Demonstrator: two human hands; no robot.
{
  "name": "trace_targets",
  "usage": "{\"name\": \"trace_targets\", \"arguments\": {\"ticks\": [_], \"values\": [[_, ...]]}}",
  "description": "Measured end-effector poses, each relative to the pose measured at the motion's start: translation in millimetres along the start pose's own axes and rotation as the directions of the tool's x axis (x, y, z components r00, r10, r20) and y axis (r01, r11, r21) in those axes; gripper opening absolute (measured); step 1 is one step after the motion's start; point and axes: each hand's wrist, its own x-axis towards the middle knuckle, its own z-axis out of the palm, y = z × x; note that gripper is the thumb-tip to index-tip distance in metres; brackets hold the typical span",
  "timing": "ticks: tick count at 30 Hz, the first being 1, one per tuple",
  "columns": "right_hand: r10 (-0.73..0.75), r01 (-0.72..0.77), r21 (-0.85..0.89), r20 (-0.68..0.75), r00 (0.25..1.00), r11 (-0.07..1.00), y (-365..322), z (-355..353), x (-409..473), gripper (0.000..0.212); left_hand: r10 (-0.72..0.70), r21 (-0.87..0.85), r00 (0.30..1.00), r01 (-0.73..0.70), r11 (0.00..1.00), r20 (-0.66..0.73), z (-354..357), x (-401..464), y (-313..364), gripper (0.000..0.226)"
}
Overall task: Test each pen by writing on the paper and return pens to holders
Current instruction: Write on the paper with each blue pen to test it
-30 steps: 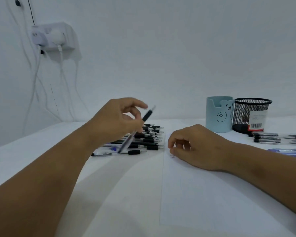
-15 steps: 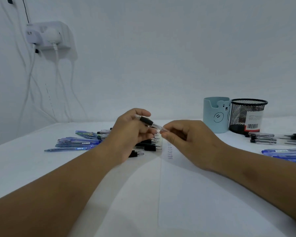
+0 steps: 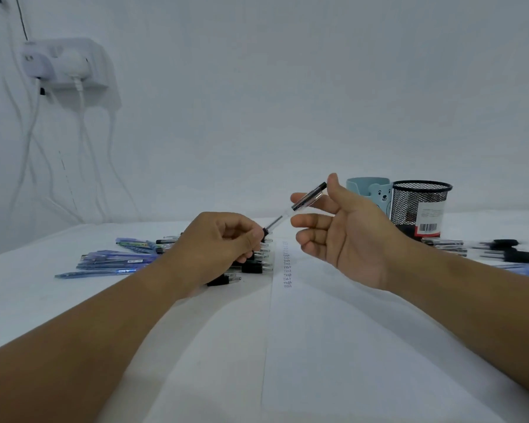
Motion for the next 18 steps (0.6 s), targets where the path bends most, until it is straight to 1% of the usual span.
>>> {"name": "trace_targets", "arguments": {"ticks": [2,7,9,10,12,13,14,15,16,17,18], "values": [[0.047,-0.048,0.031,0.034,0.998,0.998,-0.6,-0.8,-0.8,0.053,0.021,0.037,1.0,-0.021,0.999,0.013,2.7,-1.2,1.2,0.009],[0.056,-0.061,0.075,0.069,0.996,0.995,-1.6,-0.4,-0.5,0.039,0.039,0.04,0.999,-0.039,0.998,-0.004,3.7,-2.9,3.0,0.01],[0.05,-0.054,0.059,0.071,0.996,0.997,0.1,-2.9,0.9,0.039,0.043,0.023,0.999,-0.043,0.999,-0.002,3.6,-2.9,3.1,0.011],[0.04,-0.043,0.044,0.068,0.997,0.998,1.2,-4.8,1.9,0.043,0.045,0.006,0.999,-0.045,0.999,0.001,3.9,-2.7,3.6,0.01],[0.014,-0.013,-0.012,0.068,0.998,1.0,3.3,-6.7,3.5,0.059,0.052,-0.016,0.999,-0.052,0.999,0.009,6.3,-2.5,5.0,0.009],[0.0,0.004,-0.062,0.065,0.998,0.998,4.6,-5.8,3.7,0.067,0.056,-0.017,0.998,-0.055,0.998,0.012,8.0,-2.1,5.6,0.009],[-0.013,0.02,-0.124,0.062,0.998,0.992,6.7,-5.0,4.2,0.069,0.059,-0.017,0.998,-0.059,0.998,0.017,9.5,-2.2,6.5,0.009],[-0.031,0.042,-0.19,0.058,0.998,0.981,9.6,-3.8,4.5,0.063,0.062,-0.016,0.998,-0.061,0.998,0.026,10.7,-2.5,7.3,0.008],[-0.062,0.071,-0.249,0.045,0.997,0.966,13.1,-2.5,5.0,0.05,0.063,-0.01,0.997,-0.063,0.998,0.042,10.9,-3.0,8.5,0.007],[-0.104,0.105,-0.286,0.017,0.994,0.952,16.3,-1.8,6.2,0.035,0.066,0.01,0.996,-0.067,0.998,0.065,10.2,-3.1,8.8,0.007],[-0.148,0.132,-0.297,-0.03,0.989,0.946,18.6,-1.5,8.2,0.027,0.068,0.049,0.994,-0.072,0.996,0.09,8.2,-3.1,8.6,0.009]]}}
